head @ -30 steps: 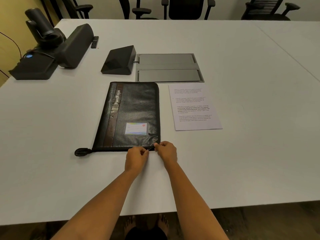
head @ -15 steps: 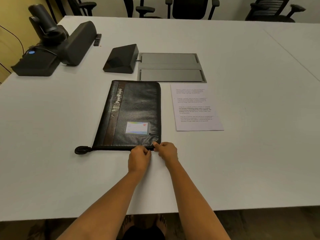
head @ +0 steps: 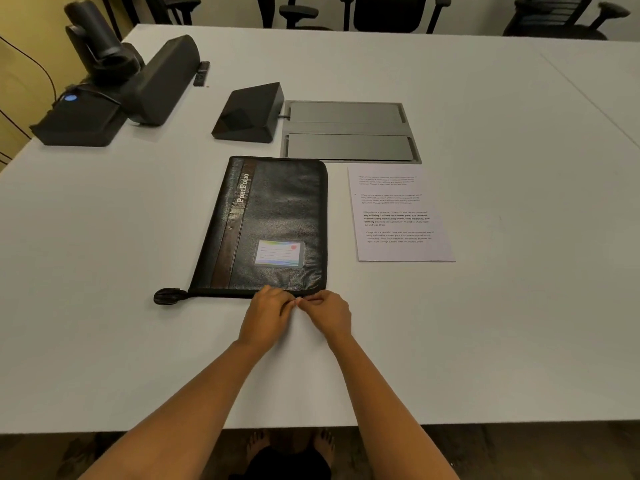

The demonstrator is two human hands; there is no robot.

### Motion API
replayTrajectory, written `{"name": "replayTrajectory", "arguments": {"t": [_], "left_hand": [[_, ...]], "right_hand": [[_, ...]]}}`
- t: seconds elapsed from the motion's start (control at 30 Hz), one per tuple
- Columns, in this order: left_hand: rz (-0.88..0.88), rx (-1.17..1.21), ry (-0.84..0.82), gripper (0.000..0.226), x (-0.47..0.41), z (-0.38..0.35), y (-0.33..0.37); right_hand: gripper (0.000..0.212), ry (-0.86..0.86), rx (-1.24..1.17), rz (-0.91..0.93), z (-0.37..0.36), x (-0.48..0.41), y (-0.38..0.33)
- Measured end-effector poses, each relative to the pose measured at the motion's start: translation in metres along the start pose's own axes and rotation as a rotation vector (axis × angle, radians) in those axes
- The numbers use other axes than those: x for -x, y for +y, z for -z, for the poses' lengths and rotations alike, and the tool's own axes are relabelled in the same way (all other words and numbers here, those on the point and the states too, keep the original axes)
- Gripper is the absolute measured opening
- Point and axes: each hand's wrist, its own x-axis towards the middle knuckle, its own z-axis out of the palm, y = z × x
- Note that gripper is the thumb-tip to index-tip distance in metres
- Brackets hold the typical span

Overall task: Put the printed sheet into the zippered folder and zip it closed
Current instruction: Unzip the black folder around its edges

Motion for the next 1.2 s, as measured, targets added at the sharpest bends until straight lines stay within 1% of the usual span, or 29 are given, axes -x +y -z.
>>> {"name": "replayTrajectory", "arguments": {"t": [0.1, 0.2, 0.33, 0.37, 0.4, 0.5, 0.53, 0.63, 0.7, 0.77, 0.83, 0.9, 1.07, 1.2], "left_hand": [[-0.156, -0.137, -0.064, 0.02, 0.0, 0.006, -0.01], [-0.233, -0.144, -0.136, 0.023, -0.002, 0.015, -0.019], [-0.255, -0.058, -0.055, 0.017, -0.017, 0.029, -0.011], [-0.257, -0.05, -0.065, 0.017, -0.023, 0.031, -0.006], [-0.248, -0.047, -0.099, 0.022, -0.029, 0.031, 0.001], [-0.142, -0.085, -0.292, 0.053, -0.049, 0.024, 0.022], [-0.099, -0.112, -0.359, 0.061, -0.055, 0.021, 0.029], [-0.062, -0.22, -0.55, 0.066, -0.072, 0.02, 0.039], [-0.104, -0.299, -0.675, 0.071, -0.078, 0.024, 0.039], [-0.16, -0.374, -0.732, 0.074, -0.081, 0.027, 0.034], [-0.212, -0.431, -0.719, 0.072, -0.08, 0.029, 0.029], [-0.268, -0.5, -0.688, 0.068, -0.077, 0.027, 0.024], [-0.388, -0.661, -0.614, 0.058, -0.069, 0.021, 0.015], [-0.425, -0.718, -0.578, 0.055, -0.068, 0.018, 0.015]], "right_hand": [[0.027, 0.079, -0.014, -0.023, -0.01, 0.005, -0.002], [0.023, 0.163, 0.005, -0.028, -0.02, 0.01, -0.002], [0.02, 0.318, 0.097, -0.028, -0.035, 0.015, -0.007], [0.019, 0.359, 0.124, -0.03, -0.039, 0.016, -0.009], [0.02, 0.391, 0.151, -0.031, -0.043, 0.016, -0.01], [0.021, 0.436, 0.263, 0.0, -0.052, 0.015, -0.008], [0.022, 0.439, 0.301, 0.02, -0.053, 0.014, -0.005], [0.021, 0.457, 0.373, 0.08, -0.053, 0.011, 0.002], [0.02, 0.489, 0.363, 0.126, -0.053, 0.011, 0.004], [0.02, 0.498, 0.361, 0.144, -0.052, 0.012, 0.005], [0.02, 0.502, 0.341, 0.149, -0.051, 0.012, 0.007], [0.018, 0.533, 0.255, 0.173, -0.05, 0.012, 0.008], [0.011, 0.617, 0.059, 0.166, -0.049, 0.018, 0.006], [0.006, 0.63, 0.069, 0.179, -0.059, 0.028, 0.004]]}}
